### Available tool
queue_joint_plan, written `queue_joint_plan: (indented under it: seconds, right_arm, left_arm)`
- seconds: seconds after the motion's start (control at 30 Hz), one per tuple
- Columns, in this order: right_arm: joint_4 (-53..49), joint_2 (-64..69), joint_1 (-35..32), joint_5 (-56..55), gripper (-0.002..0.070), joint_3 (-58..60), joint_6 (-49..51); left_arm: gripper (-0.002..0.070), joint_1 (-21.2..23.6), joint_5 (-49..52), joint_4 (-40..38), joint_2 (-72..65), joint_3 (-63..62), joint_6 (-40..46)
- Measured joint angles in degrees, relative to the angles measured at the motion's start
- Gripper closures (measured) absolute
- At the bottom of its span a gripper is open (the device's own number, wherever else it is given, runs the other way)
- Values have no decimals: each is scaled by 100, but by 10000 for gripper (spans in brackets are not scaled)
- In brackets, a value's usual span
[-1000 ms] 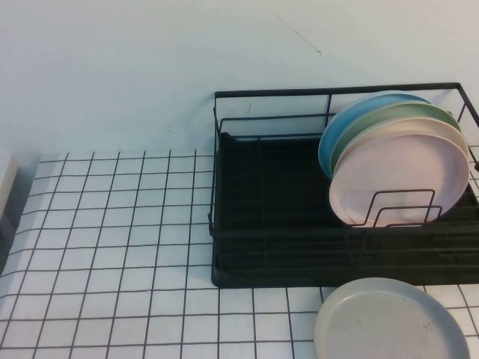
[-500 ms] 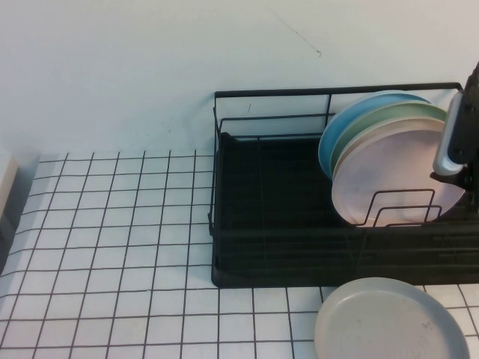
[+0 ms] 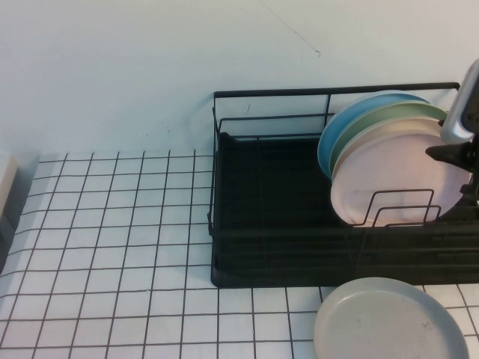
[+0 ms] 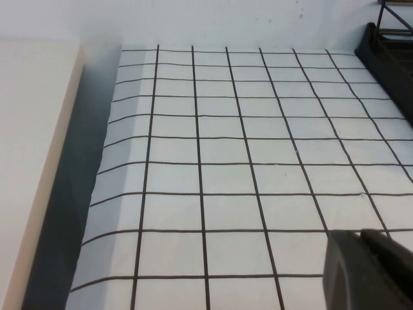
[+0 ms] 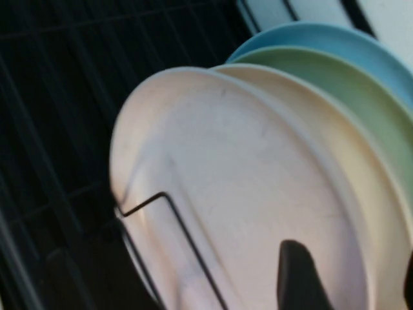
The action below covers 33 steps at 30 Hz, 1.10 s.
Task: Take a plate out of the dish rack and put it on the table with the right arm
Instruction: Grasp the plate from the shelf
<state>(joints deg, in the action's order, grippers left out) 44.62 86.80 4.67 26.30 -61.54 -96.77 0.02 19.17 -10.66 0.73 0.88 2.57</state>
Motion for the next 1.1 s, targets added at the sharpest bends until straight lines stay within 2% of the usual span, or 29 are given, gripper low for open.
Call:
queue_joint_plan:
  seconds: [0.17,0.67,0.77,0.83,0.9,0.97,1.1]
  right_arm:
    - [36,41,0,-438,342,-4,156]
    - [57,582,0,-810,348,-4,32]
    - [70,673,0,-852,398,-4,32]
    - [70,724,0,-889,465,-13,32]
    - [81,764,0,-1008,570,-13,32]
    - [92,776,0,-1079,626,-13,32]
    - [92,737,0,-1111,645,-13,75]
  left_arm:
    - [678,0,0,0,0,0,0]
    - [678,0,0,0,0,0,0]
    - [678,0,0,0,0,0,0]
    - [678,0,0,0,0,0,0]
    - [678,0,0,0,0,0,0]
    - [678,0,0,0,0,0,0]
    - [678,0,0,0,0,0,0]
